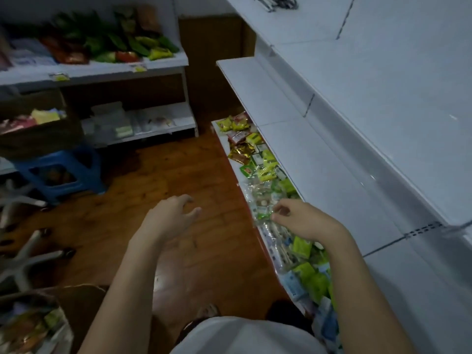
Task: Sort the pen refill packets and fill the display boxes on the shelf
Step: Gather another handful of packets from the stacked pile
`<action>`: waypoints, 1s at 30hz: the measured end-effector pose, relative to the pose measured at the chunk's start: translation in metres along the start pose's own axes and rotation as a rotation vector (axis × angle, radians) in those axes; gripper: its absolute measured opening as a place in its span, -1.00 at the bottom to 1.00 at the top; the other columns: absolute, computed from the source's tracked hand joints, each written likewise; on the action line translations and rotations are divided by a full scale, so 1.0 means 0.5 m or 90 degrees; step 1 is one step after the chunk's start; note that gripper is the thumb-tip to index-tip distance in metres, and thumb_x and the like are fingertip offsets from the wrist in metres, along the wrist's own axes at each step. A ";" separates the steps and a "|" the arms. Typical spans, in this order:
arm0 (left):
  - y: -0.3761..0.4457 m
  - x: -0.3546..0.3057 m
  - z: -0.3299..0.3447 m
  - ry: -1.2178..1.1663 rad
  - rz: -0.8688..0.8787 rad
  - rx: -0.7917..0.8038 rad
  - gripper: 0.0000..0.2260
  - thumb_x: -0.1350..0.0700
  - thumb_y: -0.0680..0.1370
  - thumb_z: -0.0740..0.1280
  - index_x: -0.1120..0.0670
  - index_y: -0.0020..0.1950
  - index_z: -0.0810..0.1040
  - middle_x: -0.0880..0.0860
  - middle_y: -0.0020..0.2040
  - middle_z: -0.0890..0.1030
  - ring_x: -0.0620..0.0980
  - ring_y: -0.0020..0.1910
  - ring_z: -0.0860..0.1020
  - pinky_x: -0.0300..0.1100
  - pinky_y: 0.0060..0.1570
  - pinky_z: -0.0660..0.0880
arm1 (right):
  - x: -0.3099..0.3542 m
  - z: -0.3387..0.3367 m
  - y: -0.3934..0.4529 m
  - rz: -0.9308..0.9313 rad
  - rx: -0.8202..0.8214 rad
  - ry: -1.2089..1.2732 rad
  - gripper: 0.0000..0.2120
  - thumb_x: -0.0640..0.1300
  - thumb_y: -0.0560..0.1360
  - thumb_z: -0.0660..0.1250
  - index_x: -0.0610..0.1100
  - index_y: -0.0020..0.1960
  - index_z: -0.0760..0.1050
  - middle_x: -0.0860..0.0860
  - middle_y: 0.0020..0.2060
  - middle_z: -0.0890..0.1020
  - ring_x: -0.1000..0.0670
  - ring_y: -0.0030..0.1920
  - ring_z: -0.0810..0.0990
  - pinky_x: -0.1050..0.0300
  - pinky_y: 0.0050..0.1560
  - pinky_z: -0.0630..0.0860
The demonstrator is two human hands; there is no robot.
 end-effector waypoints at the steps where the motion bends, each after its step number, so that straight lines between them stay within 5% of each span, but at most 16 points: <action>1: 0.020 0.031 -0.010 -0.004 -0.010 0.006 -0.53 -0.25 0.60 0.20 -0.06 0.43 0.41 0.01 0.36 0.51 0.04 0.26 0.51 0.03 0.20 0.52 | 0.021 0.004 0.026 0.000 0.010 0.003 -0.73 0.07 0.60 0.27 0.00 0.25 0.48 0.12 -0.03 0.54 0.10 -0.06 0.54 0.13 -0.08 0.47; 15: 0.433 0.088 -0.194 -0.060 -0.027 0.053 -0.55 -0.21 0.61 0.24 -0.07 0.45 0.39 -0.03 0.38 0.48 -0.01 0.29 0.48 -0.14 0.18 0.45 | 0.250 -0.150 0.500 -0.071 0.025 -0.018 -0.70 0.09 0.61 0.25 -0.01 0.28 0.46 0.05 0.08 0.55 0.02 -0.02 0.58 0.06 0.00 0.55; 18: 0.525 0.069 -0.280 -0.061 -0.006 0.030 -0.56 -0.19 0.61 0.24 -0.05 0.45 0.39 -0.05 0.36 0.48 -0.06 0.18 0.56 -0.09 0.19 0.51 | 0.320 -0.225 0.602 -0.113 0.008 -0.006 -0.69 0.09 0.61 0.24 -0.01 0.30 0.46 0.06 0.15 0.53 0.02 0.06 0.55 0.11 -0.03 0.49; 22: 0.646 0.067 -0.365 -0.065 -0.005 -0.050 -0.56 -0.20 0.60 0.24 -0.08 0.44 0.40 -0.04 0.36 0.51 -0.05 0.28 0.50 -0.03 0.23 0.50 | 0.388 -0.298 0.725 -0.135 -0.010 -0.006 -0.69 0.07 0.62 0.23 0.01 0.32 0.43 0.07 0.12 0.53 0.03 0.06 0.53 0.15 -0.09 0.47; 30: 0.899 0.113 -0.443 -0.050 -0.027 -0.006 -0.54 -0.20 0.60 0.24 -0.05 0.45 0.39 -0.01 0.38 0.49 -0.01 0.30 0.48 -0.07 0.23 0.47 | 0.469 -0.352 0.964 -0.111 0.034 -0.038 -0.69 0.07 0.62 0.23 0.01 0.32 0.45 0.03 0.16 0.55 0.01 0.10 0.54 0.08 0.06 0.51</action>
Point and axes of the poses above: each hand's wrist, its own y-axis towards the middle knuckle, its own z-axis out of the palm, x = y × z, the point moved 7 cm from there along y, towards the middle knuckle
